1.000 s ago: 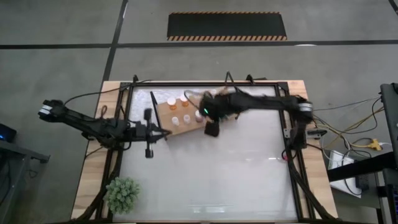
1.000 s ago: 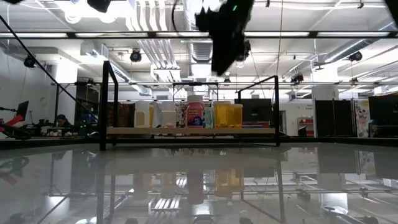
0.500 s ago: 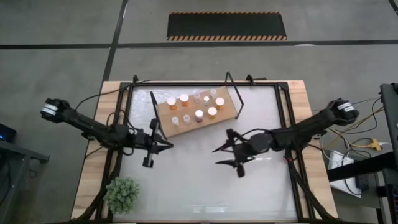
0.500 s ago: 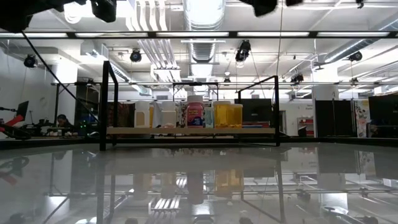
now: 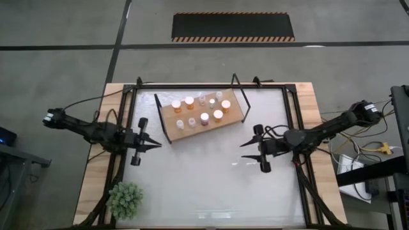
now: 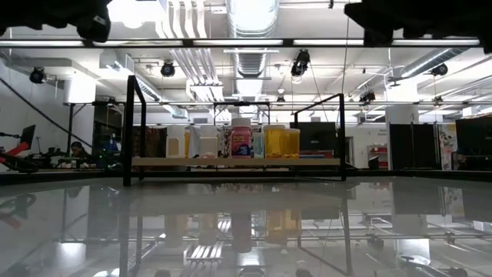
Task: Pick and place medicine bottles onto shelf by color
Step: Return to Home Position
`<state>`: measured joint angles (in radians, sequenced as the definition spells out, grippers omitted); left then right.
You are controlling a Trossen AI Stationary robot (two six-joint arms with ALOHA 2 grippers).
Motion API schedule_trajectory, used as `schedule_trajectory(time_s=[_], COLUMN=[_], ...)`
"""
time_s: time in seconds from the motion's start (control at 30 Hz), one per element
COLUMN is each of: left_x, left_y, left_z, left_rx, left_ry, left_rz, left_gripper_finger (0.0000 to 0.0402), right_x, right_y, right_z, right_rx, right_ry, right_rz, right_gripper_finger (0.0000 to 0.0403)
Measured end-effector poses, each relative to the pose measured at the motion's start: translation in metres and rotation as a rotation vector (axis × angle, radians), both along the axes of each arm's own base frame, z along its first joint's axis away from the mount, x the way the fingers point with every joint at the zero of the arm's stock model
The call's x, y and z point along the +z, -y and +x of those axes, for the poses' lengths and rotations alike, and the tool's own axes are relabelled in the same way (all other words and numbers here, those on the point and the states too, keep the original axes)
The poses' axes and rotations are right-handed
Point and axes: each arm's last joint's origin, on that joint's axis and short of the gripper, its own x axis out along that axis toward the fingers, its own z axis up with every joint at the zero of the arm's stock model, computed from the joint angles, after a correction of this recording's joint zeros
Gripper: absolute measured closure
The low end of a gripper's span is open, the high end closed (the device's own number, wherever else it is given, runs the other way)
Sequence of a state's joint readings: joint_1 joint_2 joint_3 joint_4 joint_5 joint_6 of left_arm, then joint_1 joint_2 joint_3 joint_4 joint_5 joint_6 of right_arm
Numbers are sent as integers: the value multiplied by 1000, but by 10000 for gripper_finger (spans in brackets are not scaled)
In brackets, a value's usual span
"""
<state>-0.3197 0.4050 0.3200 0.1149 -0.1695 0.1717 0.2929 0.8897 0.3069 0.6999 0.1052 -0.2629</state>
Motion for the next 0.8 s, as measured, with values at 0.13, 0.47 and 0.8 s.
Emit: schedule_trajectory(time_s=[0.13, 0.47, 0.8], left_x=[-14, -39, -65], left_y=[-4, -12, -11], left_z=[-10, -28, -23], left_rx=[7, 60, 90], left_ry=[32, 151, 144], left_rz=[8, -28, -82], left_gripper_finger=[398, 398, 398], right_x=[-11, -29, -11], right_y=[10, 24, 37], right_z=[-16, -46, -62], right_rx=[-21, -79, -277], right_ry=[125, 274, 442], right_rz=[-8, -43, -188], right_gripper_finger=[231, 249, 270])
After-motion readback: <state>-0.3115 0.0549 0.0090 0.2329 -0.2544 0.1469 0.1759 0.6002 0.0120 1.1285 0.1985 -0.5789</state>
